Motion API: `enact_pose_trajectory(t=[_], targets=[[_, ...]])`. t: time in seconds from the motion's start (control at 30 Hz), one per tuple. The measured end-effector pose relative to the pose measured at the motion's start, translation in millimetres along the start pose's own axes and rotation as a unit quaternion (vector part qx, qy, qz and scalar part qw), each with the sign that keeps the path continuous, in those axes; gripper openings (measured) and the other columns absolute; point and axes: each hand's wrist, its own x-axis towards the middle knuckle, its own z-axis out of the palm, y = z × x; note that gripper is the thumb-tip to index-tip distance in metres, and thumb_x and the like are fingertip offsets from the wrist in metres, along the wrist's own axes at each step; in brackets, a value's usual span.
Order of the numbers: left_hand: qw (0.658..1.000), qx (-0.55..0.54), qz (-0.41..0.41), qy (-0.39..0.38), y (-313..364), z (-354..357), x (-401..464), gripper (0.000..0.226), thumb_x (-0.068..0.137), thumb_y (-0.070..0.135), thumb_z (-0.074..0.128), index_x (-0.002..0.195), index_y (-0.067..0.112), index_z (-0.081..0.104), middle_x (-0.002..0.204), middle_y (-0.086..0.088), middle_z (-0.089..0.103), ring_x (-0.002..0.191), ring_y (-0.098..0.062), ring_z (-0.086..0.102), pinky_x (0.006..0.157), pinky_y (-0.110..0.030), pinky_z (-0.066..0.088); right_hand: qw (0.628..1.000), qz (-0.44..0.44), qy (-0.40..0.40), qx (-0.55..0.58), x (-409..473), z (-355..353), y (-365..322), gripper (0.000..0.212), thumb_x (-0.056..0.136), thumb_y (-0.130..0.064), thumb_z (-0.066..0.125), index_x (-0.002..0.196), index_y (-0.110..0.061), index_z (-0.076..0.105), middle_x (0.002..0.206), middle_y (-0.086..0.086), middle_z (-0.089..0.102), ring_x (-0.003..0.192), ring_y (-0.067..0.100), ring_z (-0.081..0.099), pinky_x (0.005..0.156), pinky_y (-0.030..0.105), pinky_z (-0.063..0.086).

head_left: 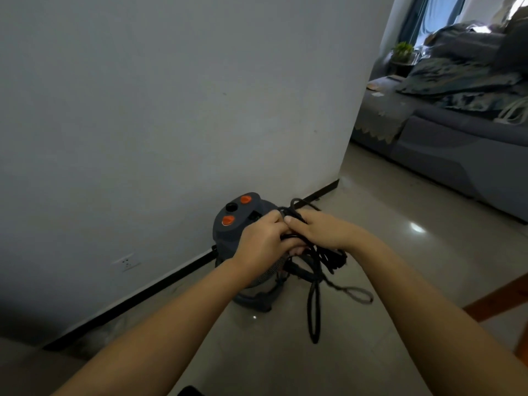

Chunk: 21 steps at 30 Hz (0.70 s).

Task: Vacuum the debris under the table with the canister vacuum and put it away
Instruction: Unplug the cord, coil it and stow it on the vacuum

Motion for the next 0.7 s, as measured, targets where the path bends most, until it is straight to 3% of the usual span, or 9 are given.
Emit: enact_pose_trajectory(t=[0.07, 0.13, 0.2, 0.27, 0.37, 0.43, 0.53, 0.63, 0.7], targets=[[0.998, 0.047, 0.016, 0.043, -9, 5, 6, 0.029, 0.076, 0.037, 0.056, 0.065, 0.011, 0.064, 0.073, -0.002, 0.054, 0.064, -0.009, 0.043, 0.041, -0.021, 0.029, 0.997, -0.005, -0.045, 0.056, -4, -2, 5, 0.046, 0.101, -0.043, 0.037, 0.084, -0.006, 0.058, 0.069, 0.002, 0.06, 0.061, 0.01, 0.056, 0.066, 0.02, 0.045], [0.998, 0.047, 0.011, 0.047, -21, 7, 16, 0.029, 0.077, 0.038, 0.054, 0.067, 0.011, 0.061, 0.08, -0.003, 0.054, 0.071, -0.013, 0.048, 0.042, -0.027, 0.036, 0.992, 0.002, -0.08, 0.101, -3, -7, 13, 0.035, 0.097, -0.037, 0.05, 0.074, -0.011, 0.054, 0.059, -0.004, 0.052, 0.051, 0.006, 0.047, 0.057, 0.017, 0.04], [0.998, -0.052, -0.023, -0.035, -27, 6, 29, 0.026, 0.082, 0.039, 0.061, 0.093, 0.015, 0.062, 0.098, 0.0, 0.057, 0.087, -0.011, 0.053, 0.062, -0.028, 0.048, 0.979, 0.014, -0.106, 0.174, 6, -17, 23, 0.026, 0.093, -0.02, 0.061, 0.068, -0.014, 0.053, 0.05, -0.008, 0.05, 0.045, 0.005, 0.045, 0.051, 0.017, 0.038], [0.959, -0.198, -0.086, -0.182, -36, 5, 47, 0.04, 0.089, 0.029, 0.063, 0.126, 0.02, 0.052, 0.113, 0.007, 0.058, 0.1, -0.001, 0.054, 0.085, -0.018, 0.046, 0.974, 0.015, -0.106, 0.201, 21, -28, 33, 0.024, 0.09, -0.013, 0.063, 0.068, -0.012, 0.053, 0.046, -0.007, 0.049, 0.043, 0.007, 0.044, 0.051, 0.02, 0.038], [0.907, -0.284, -0.155, -0.271, -60, 12, 80, 0.026, 0.093, 0.028, 0.058, 0.115, 0.015, 0.062, 0.098, -0.005, 0.067, 0.086, -0.013, 0.061, 0.079, -0.031, 0.048, 0.976, 0.028, -0.059, 0.206, 52, -43, 44, 0.021, 0.087, -0.018, 0.067, 0.074, -0.004, 0.058, 0.047, -0.006, 0.05, 0.046, 0.009, 0.045, 0.053, 0.019, 0.037], [0.905, -0.292, -0.192, -0.241, -82, 22, 100, 0.016, 0.091, 0.029, 0.06, 0.095, 0.015, 0.067, 0.082, -0.008, 0.067, 0.073, -0.012, 0.059, 0.068, -0.033, 0.045, 0.981, 0.035, -0.002, 0.192, 80, -50, 52, 0.03, 0.086, -0.025, 0.069, 0.085, 0.005, 0.062, 0.056, -0.001, 0.055, 0.054, 0.012, 0.05, 0.057, 0.021, 0.038], [0.879, -0.351, -0.283, -0.152, -108, 44, 128, 0.008, 0.089, 0.024, 0.065, 0.083, 0.018, 0.065, 0.066, 0.007, 0.058, 0.061, -0.005, 0.053, 0.06, -0.022, 0.042, 0.975, 0.036, 0.057, 0.214, 124, -53, 73, 0.027, 0.086, -0.031, 0.07, 0.101, -0.009, 0.063, 0.087, 0.008, 0.059, 0.077, 0.017, 0.056, 0.072, 0.032, 0.042], [0.836, -0.416, -0.346, -0.094, -125, 67, 158, 0.007, 0.089, 0.018, 0.065, 0.085, 0.013, 0.063, 0.067, 0.003, 0.057, 0.061, -0.008, 0.053, 0.059, -0.022, 0.044, 0.949, 0.078, 0.016, 0.305, 167, -60, 94, 0.043, 0.086, -0.022, 0.07, 0.123, -0.023, 0.049, 0.113, -0.004, 0.057, 0.094, 0.004, 0.056, 0.078, 0.017, 0.048], [0.804, -0.463, -0.369, -0.059, -136, 77, 178, 0.005, 0.088, 0.012, 0.065, 0.083, 0.01, 0.063, 0.064, 0.003, 0.06, 0.058, -0.007, 0.055, 0.058, -0.022, 0.046, 0.93, 0.069, -0.014, 0.36, 191, -69, 106, 0.039, 0.09, -0.016, 0.065, 0.123, -0.03, 0.05, 0.118, -0.01, 0.06, 0.102, 0.003, 0.06, 0.077, 0.013, 0.051]])
